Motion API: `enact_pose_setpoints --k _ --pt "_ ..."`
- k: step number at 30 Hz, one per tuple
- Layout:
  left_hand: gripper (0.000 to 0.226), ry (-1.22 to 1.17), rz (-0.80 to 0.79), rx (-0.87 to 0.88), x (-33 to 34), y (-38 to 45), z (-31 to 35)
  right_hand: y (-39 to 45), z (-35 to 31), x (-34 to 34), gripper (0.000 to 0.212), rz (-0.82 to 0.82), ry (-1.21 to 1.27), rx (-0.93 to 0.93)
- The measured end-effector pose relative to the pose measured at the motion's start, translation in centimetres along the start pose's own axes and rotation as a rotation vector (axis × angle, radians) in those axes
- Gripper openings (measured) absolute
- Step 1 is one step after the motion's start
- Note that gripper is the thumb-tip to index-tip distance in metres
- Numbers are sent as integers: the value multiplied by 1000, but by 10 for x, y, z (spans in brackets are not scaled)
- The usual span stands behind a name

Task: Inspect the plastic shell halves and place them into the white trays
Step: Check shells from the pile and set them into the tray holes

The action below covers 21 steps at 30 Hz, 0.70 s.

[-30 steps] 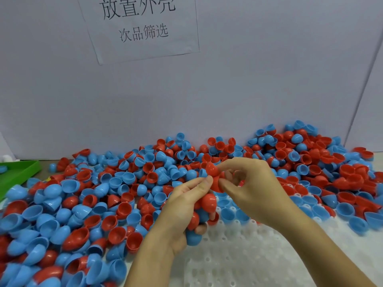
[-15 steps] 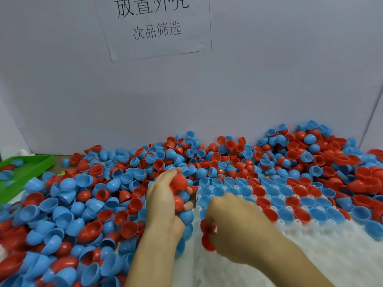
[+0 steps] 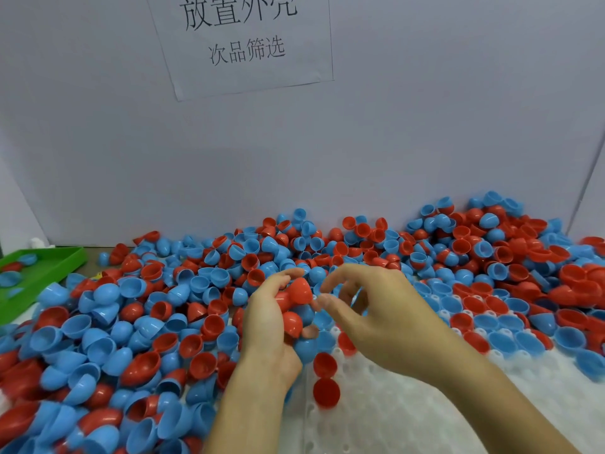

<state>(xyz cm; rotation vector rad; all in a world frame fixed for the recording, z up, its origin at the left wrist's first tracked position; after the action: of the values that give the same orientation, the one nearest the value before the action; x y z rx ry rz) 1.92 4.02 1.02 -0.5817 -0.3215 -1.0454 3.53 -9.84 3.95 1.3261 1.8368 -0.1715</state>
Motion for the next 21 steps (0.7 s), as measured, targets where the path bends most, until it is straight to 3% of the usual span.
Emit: enact_pose_setpoints --k 5,12,14,17,21 --pt "20 177 -72 -26 11 -2 -11 3 3 12 14 81 187 -7" --pt "21 203 -120 -43 10 -3 -9 9 19 -10 20 171 393 129" --pt "23 212 -126 -48 10 -3 -9 10 23 -14 17 165 389 124" --pt "28 173 -186 -64 9 -5 -9 10 30 -21 13 31 306 90" --pt "25 188 -238 -10 8 -5 -8 8 38 -33 24 -17 114 79"
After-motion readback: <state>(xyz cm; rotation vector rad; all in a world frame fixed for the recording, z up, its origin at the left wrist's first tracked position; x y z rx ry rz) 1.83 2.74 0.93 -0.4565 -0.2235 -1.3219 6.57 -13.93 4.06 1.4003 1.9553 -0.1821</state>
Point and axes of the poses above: each hand's wrist, its own y-axis towards the middle knuckle, its own x-axis out of the palm, z = x × y, the point moved 1 cm from there along y, towards the middle knuckle, and after that the axes turned 4 degrees about z, right-handed, at the moved point
